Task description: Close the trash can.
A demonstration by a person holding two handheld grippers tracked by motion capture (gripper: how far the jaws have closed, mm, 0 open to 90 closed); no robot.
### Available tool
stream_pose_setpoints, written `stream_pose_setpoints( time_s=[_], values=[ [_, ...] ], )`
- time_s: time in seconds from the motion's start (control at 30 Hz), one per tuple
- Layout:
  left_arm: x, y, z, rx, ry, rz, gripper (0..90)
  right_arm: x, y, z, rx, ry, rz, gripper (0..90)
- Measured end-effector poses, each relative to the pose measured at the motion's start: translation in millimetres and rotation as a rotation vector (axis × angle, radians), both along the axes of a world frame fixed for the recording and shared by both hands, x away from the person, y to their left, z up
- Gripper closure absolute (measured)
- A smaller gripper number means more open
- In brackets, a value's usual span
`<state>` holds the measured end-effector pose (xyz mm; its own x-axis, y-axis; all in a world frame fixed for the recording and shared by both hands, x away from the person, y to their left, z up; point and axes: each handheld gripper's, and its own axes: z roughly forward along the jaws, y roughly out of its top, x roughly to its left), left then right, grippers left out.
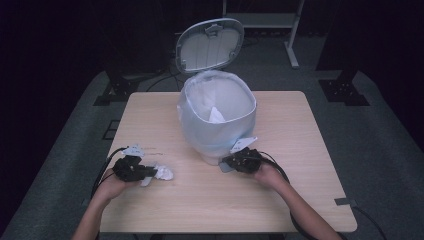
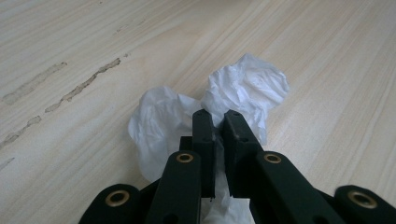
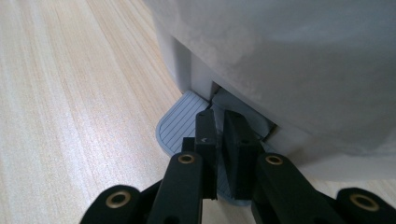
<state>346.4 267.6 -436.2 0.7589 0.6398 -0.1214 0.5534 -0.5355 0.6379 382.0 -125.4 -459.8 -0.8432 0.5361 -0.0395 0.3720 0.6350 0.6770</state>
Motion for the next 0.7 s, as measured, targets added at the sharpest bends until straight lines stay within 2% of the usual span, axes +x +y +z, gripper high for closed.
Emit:
stream_pose_setpoints(
  time_s=[0.4,0.7],
  values=[
    [-3.1,-1.1,10.1,-0.001,0.002,-0.026,84.3,0.0,0.0,0.0,0.000,0.000,-0.001,83.9],
    [-4.5,-1.2,17.8,-0.009,0.019,-0.039,84.1,0.0,0.0,-0.1,0.000,0.000,0.000,83.8]
  ],
)
